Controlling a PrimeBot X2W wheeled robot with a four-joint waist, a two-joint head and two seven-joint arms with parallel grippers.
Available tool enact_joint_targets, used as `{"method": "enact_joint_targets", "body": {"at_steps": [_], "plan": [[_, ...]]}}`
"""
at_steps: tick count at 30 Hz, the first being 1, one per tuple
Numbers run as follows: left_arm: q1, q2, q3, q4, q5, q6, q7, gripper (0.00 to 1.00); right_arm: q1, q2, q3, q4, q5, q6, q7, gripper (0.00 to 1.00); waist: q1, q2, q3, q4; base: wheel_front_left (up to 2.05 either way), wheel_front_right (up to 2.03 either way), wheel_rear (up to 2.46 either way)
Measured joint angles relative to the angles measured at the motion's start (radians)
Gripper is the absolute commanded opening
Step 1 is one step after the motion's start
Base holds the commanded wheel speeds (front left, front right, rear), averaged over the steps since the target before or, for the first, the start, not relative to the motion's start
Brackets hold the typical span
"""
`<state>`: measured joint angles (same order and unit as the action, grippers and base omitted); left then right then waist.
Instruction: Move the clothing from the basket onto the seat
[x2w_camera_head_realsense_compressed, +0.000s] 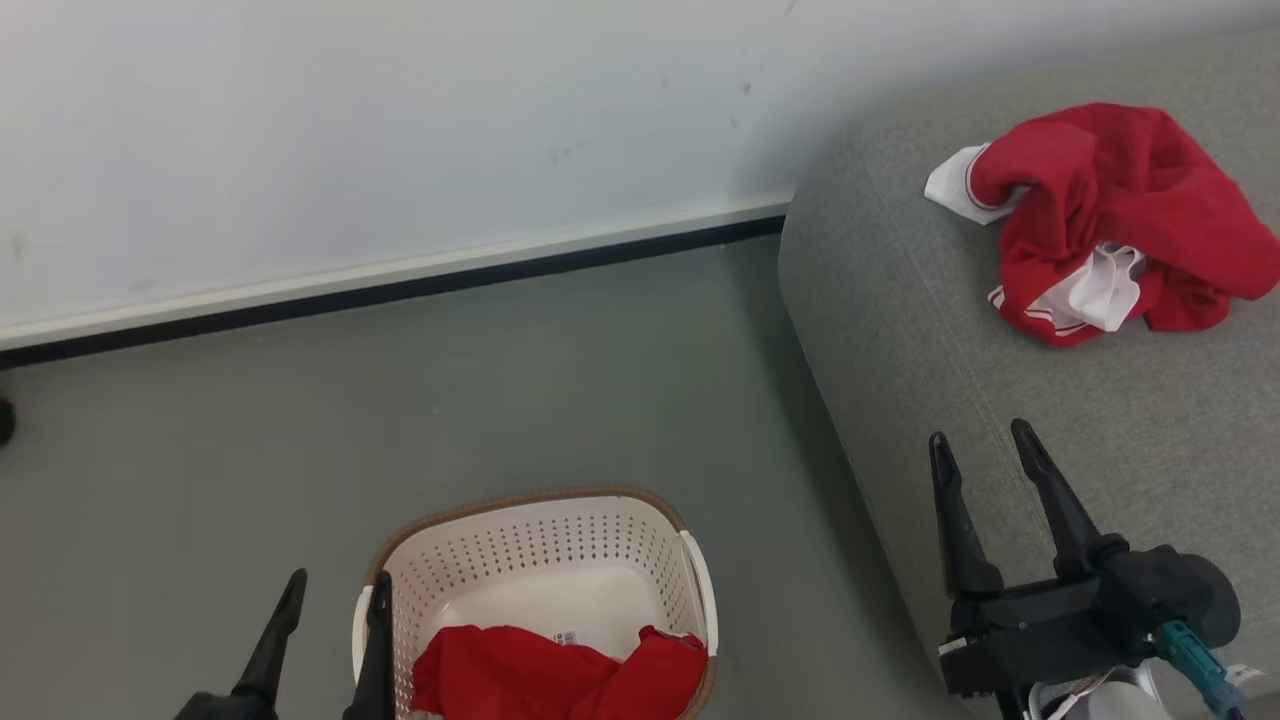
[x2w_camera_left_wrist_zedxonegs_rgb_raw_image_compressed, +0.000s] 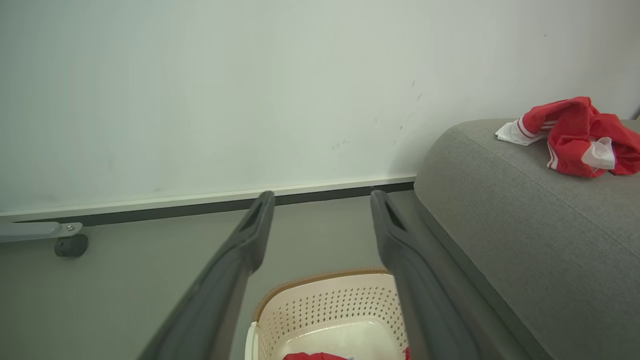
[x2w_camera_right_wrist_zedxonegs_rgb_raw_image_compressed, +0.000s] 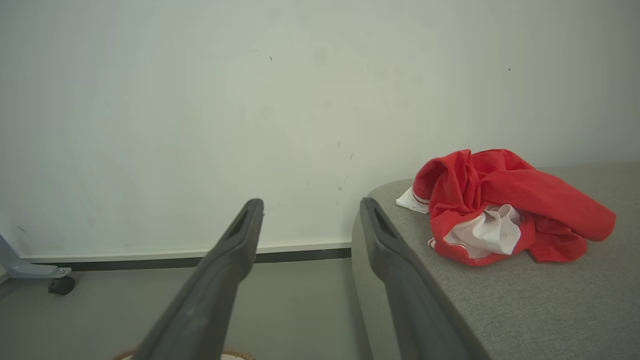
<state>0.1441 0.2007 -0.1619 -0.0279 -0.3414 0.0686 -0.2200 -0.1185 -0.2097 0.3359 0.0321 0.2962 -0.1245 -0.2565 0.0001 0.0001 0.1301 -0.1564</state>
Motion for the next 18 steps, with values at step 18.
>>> {"method": "enact_joint_targets", "body": {"at_steps": [18], "plan": [[-0.294, -0.012, -0.161, 0.265, 0.063, -0.114, 0.114, 1.0, -0.186, -0.003, -0.119, -0.056, -0.017, 0.0, 0.0, 1.0, 0.0002, 0.0001, 0.265, -0.044, 0.0, 0.0, 0.0]]}}
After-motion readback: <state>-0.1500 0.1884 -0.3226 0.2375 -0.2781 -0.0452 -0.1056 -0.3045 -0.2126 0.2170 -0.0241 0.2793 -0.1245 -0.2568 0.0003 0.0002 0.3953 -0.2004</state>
